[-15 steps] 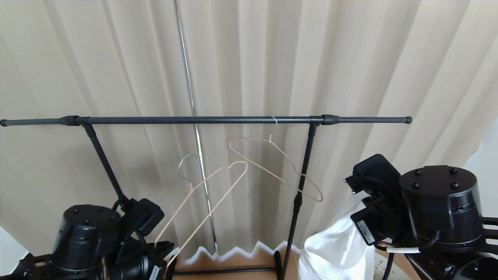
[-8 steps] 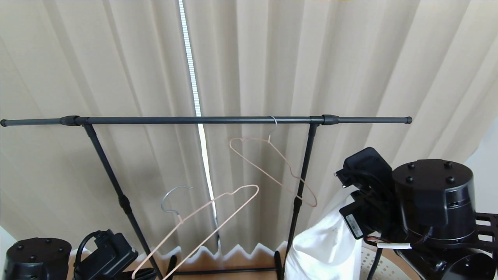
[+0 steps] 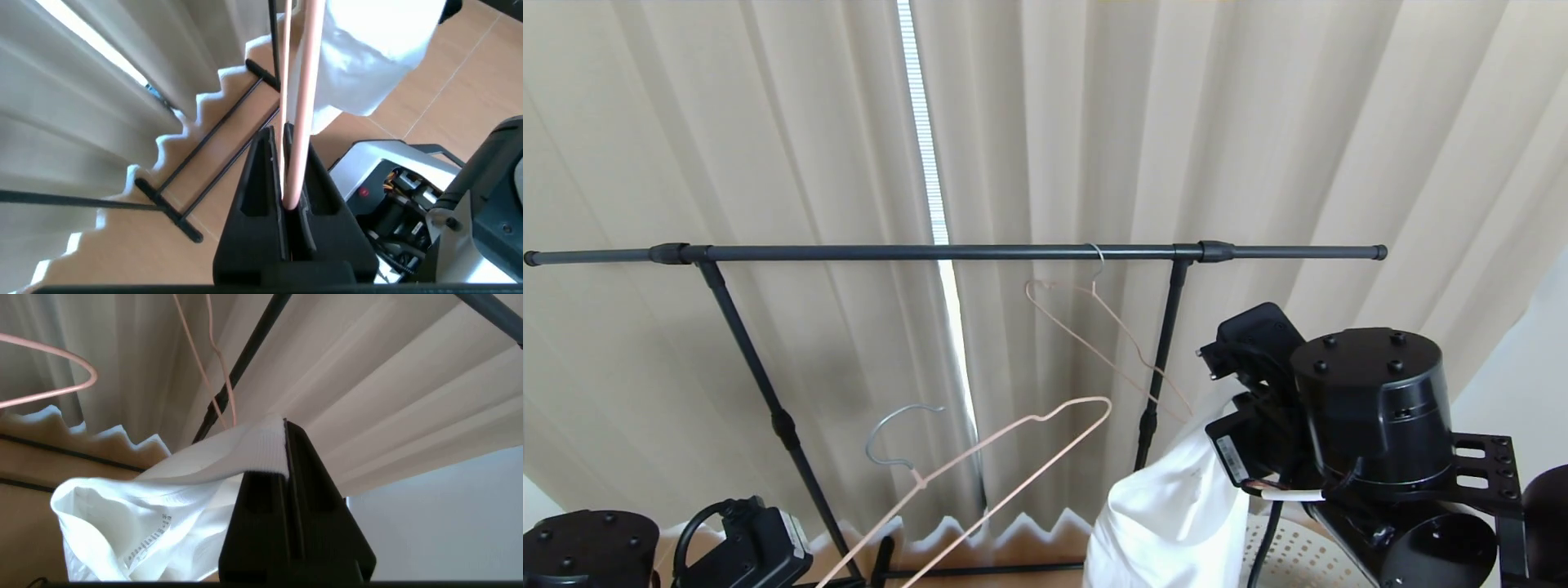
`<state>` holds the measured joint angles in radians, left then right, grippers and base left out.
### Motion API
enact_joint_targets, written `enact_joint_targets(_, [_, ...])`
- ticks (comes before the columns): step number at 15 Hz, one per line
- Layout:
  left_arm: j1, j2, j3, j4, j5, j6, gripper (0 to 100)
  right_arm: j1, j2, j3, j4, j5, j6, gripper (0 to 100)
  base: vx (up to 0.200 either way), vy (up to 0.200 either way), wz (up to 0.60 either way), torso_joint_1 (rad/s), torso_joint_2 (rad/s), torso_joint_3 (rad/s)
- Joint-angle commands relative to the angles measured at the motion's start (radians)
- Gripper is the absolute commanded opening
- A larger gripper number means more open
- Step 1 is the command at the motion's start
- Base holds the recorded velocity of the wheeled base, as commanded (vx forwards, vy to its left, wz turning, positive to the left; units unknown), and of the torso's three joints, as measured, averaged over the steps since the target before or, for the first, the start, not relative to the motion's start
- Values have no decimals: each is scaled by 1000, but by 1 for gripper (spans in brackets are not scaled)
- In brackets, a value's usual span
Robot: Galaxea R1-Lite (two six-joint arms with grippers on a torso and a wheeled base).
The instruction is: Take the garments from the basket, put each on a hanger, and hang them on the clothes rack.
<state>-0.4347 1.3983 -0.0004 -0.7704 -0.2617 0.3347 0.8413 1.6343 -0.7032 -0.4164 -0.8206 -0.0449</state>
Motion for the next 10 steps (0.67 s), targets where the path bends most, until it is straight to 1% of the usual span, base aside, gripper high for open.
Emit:
enact_joint_targets(1, [-15, -25, 0, -1, -2, -2, 0, -4, 29, -1, -1, -6, 2, 0, 0, 0, 0, 0, 0, 0])
enact_joint_targets(2, [-16, -33, 0, 0, -4, -2, 0, -4, 36, -2, -2, -11, 3, 0, 0, 0, 0, 0, 0, 0])
enact_joint_targets(4, [-49, -59, 0, 3, -4, -5, 0, -5, 47, -24, -2, -25, 3, 0, 0, 0, 0, 0, 0, 0])
enact_joint_targets(6, [-70, -67, 0, 31, -10, -8, 0, -25, 76, -44, -4, -31, 17, 0, 0, 0, 0, 0, 0, 0])
enact_joint_targets(7, [-78, -64, 0, 43, -31, -8, 0, -25, 87, -50, -2, -41, 39, 0, 0, 0, 0, 0, 0, 0])
enact_joint_targets(8, [-79, -64, 0, 56, -71, -8, 0, -27, 96, -61, -2, -46, 53, 0, 0, 0, 0, 0, 0, 0])
enact_joint_targets(10, [-79, -61, 0, 57, -103, -9, 0, -27, 102, -79, -2, -48, 56, 0, 0, 0, 0, 0, 0, 0])
